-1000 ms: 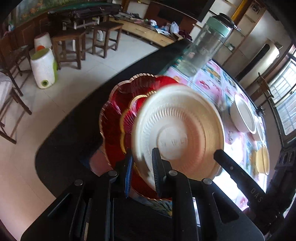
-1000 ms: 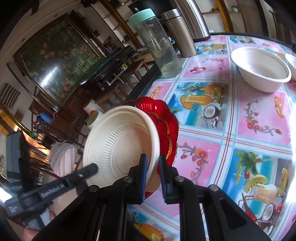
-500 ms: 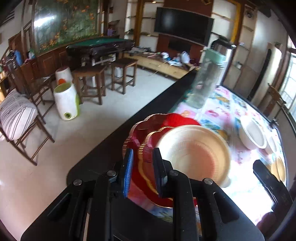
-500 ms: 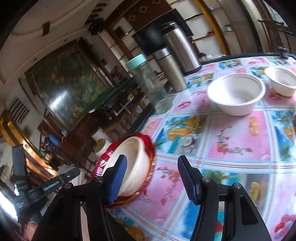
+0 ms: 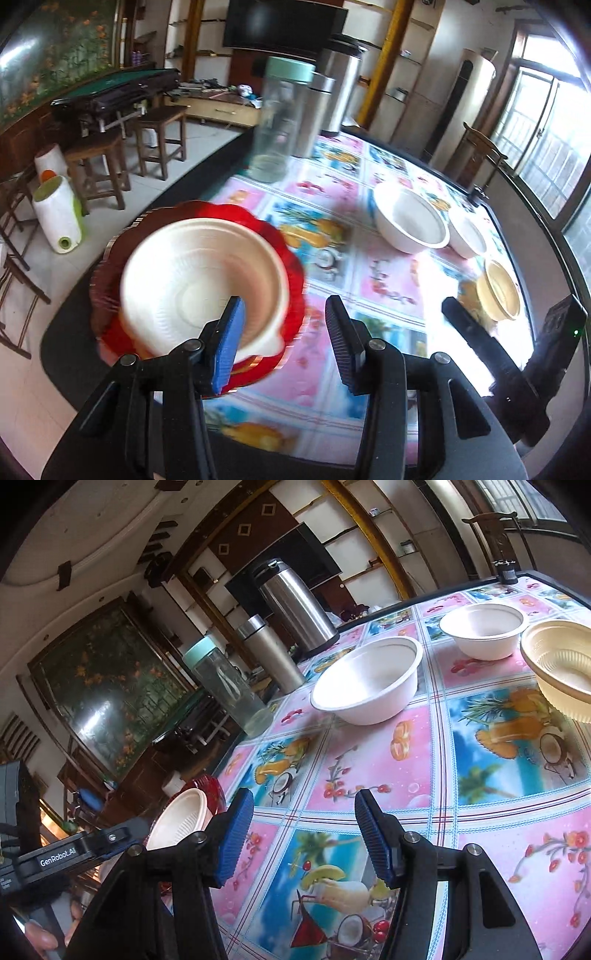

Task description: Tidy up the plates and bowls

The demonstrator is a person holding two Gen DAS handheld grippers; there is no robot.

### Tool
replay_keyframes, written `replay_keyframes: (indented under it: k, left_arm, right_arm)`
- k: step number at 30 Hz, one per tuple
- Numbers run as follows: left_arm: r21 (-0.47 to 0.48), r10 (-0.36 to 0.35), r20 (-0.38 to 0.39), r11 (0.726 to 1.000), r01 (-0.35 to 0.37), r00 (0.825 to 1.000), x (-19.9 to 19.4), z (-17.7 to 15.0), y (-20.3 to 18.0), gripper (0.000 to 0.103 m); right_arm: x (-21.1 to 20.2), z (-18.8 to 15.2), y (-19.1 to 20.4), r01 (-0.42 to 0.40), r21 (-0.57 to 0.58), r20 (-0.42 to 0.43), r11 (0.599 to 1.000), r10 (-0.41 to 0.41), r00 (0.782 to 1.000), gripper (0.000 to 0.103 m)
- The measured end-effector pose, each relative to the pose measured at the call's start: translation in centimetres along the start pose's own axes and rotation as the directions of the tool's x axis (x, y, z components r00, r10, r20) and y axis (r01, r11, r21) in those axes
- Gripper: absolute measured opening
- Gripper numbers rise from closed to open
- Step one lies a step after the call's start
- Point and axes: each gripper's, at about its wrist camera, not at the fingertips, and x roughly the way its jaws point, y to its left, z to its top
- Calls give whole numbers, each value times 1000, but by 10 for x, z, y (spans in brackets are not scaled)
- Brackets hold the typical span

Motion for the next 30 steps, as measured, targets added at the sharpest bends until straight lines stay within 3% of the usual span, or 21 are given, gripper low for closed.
replay_keyframes:
  k: [6,13,21,30]
  left_arm:
    - [87,-52,-39,995,55,998,10,-6,-49,44]
    - [184,-92,-122,976,114,988,35,-28,-108,44]
    - [240,-118,-234,955,174,965,60,-58,-161,44]
    - [280,-156,-297,929,242,942,68,-71,-215,44]
  right_arm:
    - [-12,0,-3,1,-11,25,1000,-1,1000,60]
    - [-58,11,-47,84,23,120,996,-87,989,60]
    - [-125,25,-110,200,100,245,975,-219,945,61]
    - [-172,48,-173,323,191,274,927,-366,889,61]
